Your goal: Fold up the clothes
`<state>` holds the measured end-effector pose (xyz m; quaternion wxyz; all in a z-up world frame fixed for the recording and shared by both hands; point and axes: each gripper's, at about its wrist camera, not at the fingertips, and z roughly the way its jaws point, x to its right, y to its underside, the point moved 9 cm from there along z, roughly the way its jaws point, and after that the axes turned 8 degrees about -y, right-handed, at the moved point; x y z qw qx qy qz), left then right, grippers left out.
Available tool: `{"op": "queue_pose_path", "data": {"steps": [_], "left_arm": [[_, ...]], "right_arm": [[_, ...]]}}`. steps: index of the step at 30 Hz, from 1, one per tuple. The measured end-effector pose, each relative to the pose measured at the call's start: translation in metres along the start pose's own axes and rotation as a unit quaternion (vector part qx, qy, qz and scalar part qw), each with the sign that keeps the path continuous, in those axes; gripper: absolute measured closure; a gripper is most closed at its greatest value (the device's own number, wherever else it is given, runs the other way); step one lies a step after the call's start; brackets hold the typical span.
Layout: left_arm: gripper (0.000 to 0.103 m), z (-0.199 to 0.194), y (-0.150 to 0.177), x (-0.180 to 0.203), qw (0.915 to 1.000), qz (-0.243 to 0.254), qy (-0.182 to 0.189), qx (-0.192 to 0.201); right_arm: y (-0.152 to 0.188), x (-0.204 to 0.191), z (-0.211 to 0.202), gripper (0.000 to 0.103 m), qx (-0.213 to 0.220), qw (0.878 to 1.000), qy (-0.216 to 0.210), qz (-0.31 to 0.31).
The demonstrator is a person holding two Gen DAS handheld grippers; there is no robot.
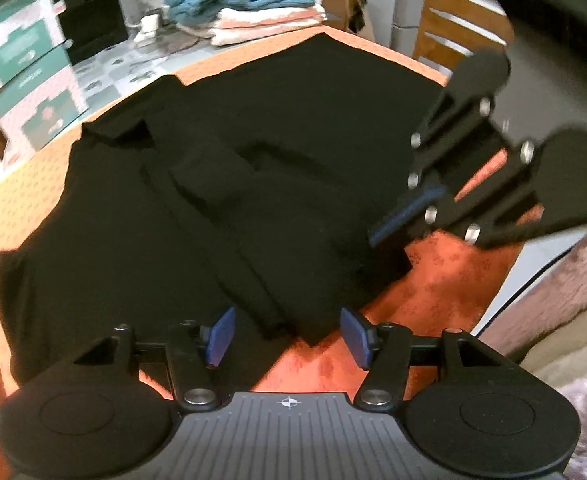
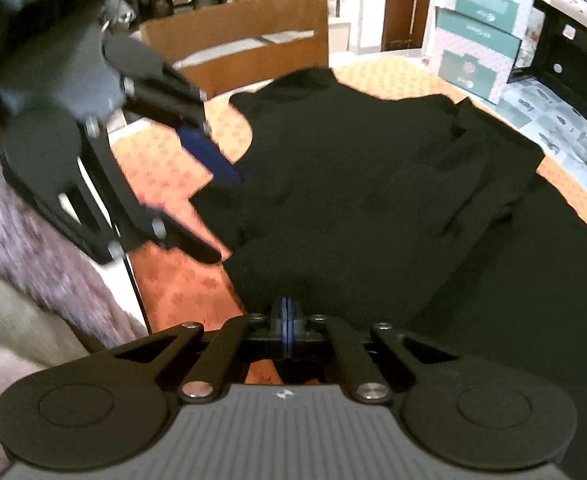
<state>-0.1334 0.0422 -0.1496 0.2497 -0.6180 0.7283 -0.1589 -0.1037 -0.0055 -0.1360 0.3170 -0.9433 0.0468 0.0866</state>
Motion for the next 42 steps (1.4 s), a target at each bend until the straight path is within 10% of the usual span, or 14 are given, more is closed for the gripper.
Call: {"op": "queue_pose_path", "data": {"steps": [11, 15, 26, 29, 31, 42], "left_arm": [[0.042, 0.014, 0.012, 0.016, 0.9988, 0.045, 0.016, -0.012], [0.042, 0.013, 0.019, 0.011, 0.9993, 0.025, 0.018, -0.021], [0.042, -0.001, 0.033, 0.003, 0.9990, 0.037, 0.002, -0.027], [0.042, -0.005, 0.033, -0.001, 0.9987, 0.045, -0.007, -0.022], [0.042, -0.007, 0.031, -0.003, 0.9984, 0.052, -0.012, -0.019], [0.043, 0.011, 0.019, 0.010, 0.9875, 0.158, -0.009, 0.002]], "right_arm": [[0.002, -0.001, -0.009, 0.098, -0.029, 0.999, -0.018, -0.020], [0.005, -0.007, 0.004, 0.076, -0.031, 0.998, -0.014, -0.048], [0.003, -0.035, 0.051, 0.066, -0.069, 0.981, -0.011, -0.179], [0.002, -0.032, 0.056, 0.077, -0.070, 0.980, 0.005, -0.186], [-0.001, -0.027, 0.055, 0.102, -0.066, 0.981, 0.019, -0.180], [-0.015, -0.008, 0.027, 0.101, -0.050, 0.990, 0.030, -0.128]]}}
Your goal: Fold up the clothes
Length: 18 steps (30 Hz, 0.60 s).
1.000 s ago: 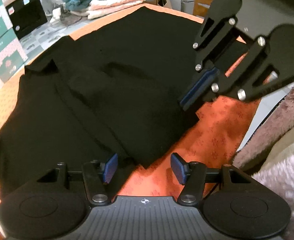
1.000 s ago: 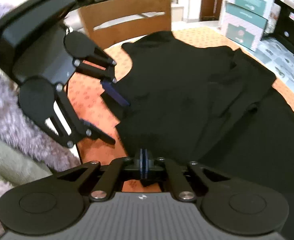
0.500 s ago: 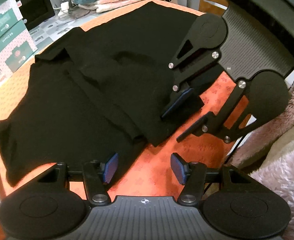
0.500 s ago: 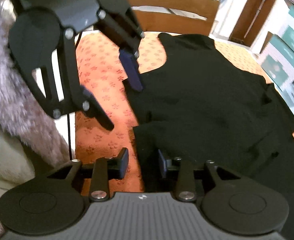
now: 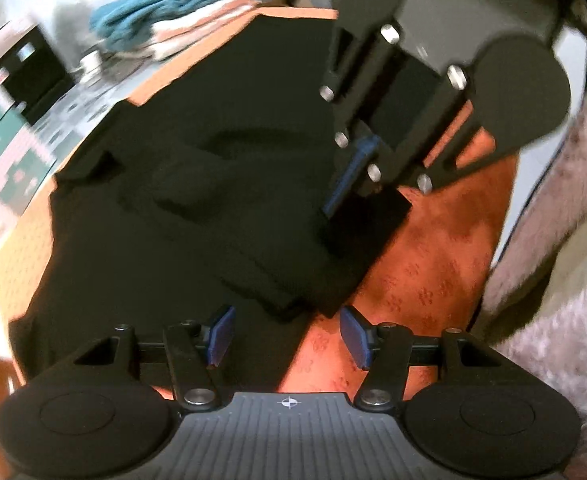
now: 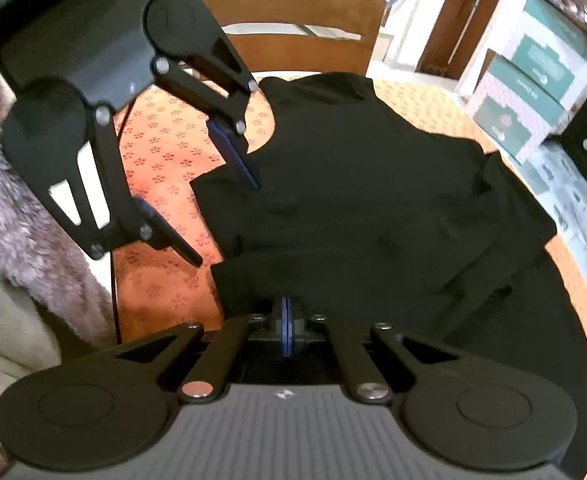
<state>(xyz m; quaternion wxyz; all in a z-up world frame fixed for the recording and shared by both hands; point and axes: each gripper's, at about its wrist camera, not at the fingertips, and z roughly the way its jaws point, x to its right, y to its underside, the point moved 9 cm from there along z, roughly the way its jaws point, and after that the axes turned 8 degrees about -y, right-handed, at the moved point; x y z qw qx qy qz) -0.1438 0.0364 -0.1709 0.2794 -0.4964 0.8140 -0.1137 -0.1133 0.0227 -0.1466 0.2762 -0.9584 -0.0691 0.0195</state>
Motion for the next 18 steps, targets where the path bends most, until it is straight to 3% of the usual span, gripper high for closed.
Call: {"op": "queue_pose_path", "data": {"steps": [4, 5, 10, 13, 18], "left_arm": [[0.051, 0.009, 0.000, 0.009, 0.9986, 0.052, 0.009, -0.002], [0.058, 0.012, 0.000, 0.011, 0.9980, 0.062, 0.011, -0.004], [0.065, 0.012, 0.000, 0.009, 0.9987, 0.043, 0.026, -0.007], [0.065, 0.009, -0.001, 0.004, 0.9993, 0.009, 0.035, -0.007], [0.065, 0.004, -0.001, 0.001, 0.9990, -0.021, 0.039, -0.009]], "right_arm": [[0.010, 0.004, -0.005, 0.096, -0.009, 1.000, 0.006, 0.022], [0.013, 0.006, -0.007, 0.095, -0.011, 0.999, 0.007, 0.034], [0.038, 0.018, -0.019, 0.084, -0.003, 0.988, -0.006, 0.157], [0.057, 0.025, -0.022, 0.076, 0.003, 0.971, -0.014, 0.238], [0.083, 0.033, -0.018, 0.076, 0.038, 0.926, -0.058, 0.371]]}}
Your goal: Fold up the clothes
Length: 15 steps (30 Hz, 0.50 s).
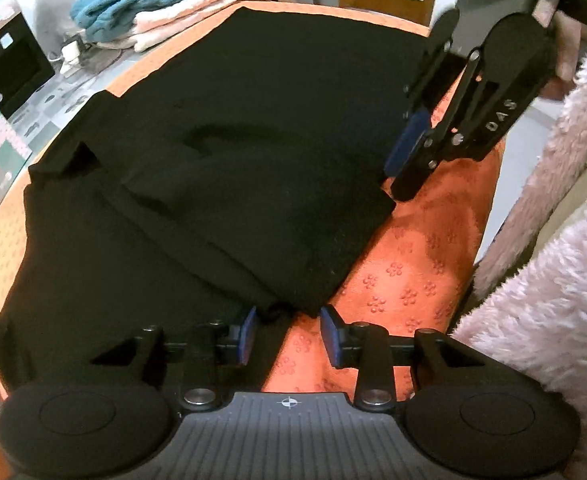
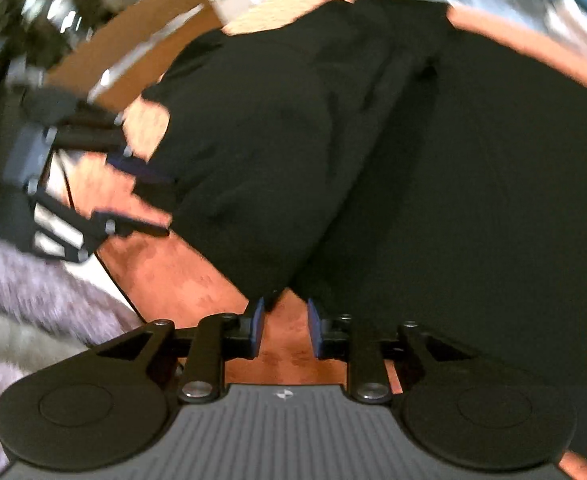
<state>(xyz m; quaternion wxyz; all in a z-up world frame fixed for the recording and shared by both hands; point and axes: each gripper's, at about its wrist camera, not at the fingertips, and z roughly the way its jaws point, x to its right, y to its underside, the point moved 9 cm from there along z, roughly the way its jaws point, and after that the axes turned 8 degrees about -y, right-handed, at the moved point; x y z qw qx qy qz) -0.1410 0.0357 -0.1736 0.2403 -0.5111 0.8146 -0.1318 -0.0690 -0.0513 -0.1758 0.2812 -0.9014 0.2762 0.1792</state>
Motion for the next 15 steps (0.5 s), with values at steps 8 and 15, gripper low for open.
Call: {"op": "queue_pose_path", "data": {"steps": [8, 15], "left_arm": [[0.045, -0.009, -0.001, -0.004, 0.9997, -0.014, -0.015, 0.012], [0.036, -0.009, -0.010, -0.002, 0.9990, -0.016, -0.031, 0.029]], "right_arm": [[0.001, 0.010, 0.017, 0.087, 0.024, 0.991, -0.073, 0.106], [-0.025, -0.014, -0.012, 0.096, 0.066, 0.982, -0.126, 0.125]]}}
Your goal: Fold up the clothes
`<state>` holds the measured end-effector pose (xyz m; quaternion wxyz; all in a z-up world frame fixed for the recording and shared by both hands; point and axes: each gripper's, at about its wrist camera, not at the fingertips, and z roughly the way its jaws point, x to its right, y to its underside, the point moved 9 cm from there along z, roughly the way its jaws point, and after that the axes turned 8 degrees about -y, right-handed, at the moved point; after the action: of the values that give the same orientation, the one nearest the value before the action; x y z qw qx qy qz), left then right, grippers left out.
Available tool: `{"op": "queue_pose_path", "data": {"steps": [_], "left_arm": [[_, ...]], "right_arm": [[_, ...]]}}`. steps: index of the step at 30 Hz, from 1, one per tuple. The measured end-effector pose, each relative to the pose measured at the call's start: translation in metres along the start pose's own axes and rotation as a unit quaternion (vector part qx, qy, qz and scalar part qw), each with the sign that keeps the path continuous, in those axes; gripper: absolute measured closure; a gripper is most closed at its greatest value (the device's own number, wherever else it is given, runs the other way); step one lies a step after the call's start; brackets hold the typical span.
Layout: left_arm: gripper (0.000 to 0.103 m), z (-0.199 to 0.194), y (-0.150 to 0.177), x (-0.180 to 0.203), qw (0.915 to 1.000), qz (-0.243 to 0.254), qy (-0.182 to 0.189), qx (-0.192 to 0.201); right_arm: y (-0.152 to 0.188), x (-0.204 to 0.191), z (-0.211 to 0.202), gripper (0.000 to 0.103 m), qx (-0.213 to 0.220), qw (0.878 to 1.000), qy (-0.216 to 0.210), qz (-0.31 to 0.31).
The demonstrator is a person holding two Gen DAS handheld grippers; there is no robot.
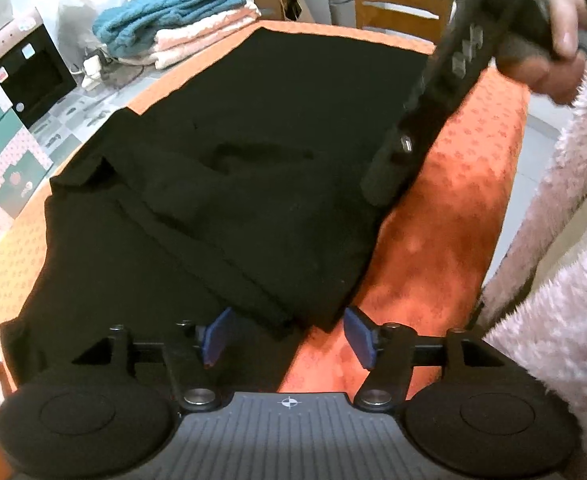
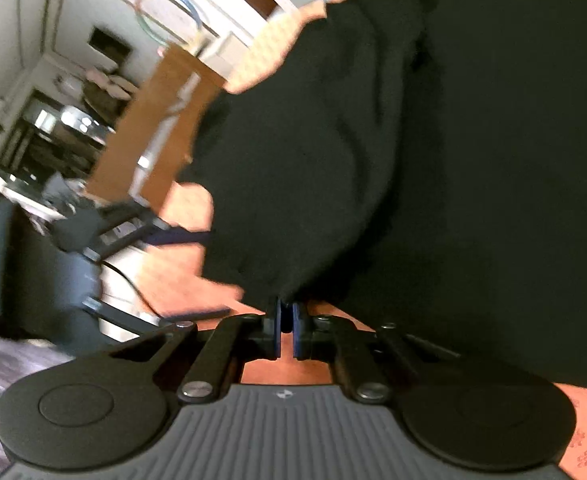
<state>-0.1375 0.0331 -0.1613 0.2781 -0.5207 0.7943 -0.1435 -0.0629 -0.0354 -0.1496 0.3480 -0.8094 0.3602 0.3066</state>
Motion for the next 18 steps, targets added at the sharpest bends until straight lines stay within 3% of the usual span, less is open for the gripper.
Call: {"op": "queue_pose_path", "data": {"steps": [8, 15, 16, 18], "left_arm": [[0.034, 0.002, -0.024, 0.010, 0.9988, -0.028, -0.001, 0.041], [0.033, 0.005, -0.045, 0.003, 0.9931, -0.082, -0.045, 0.070], [0.035, 0.003, -0.047, -0.001, 0.9910, -0.091, -0.061, 0.078], [0.053, -0.001, -0.047, -0.010, 0.9866, -0.104, -0.089, 0.089]], "right_arm": [[-0.038, -0.037, -0.021, 0.096, 0.059, 0.996, -0.055, 0.030], [-0.050, -0.037, -0.035, 0.096, 0.086, 0.992, -0.074, 0.054], [-0.050, -0.037, -0.036, 0.096, 0.087, 0.992, -0.075, 0.055], [-0.051, -0.038, -0.039, 0.096, 0.091, 0.991, -0.076, 0.055]]}}
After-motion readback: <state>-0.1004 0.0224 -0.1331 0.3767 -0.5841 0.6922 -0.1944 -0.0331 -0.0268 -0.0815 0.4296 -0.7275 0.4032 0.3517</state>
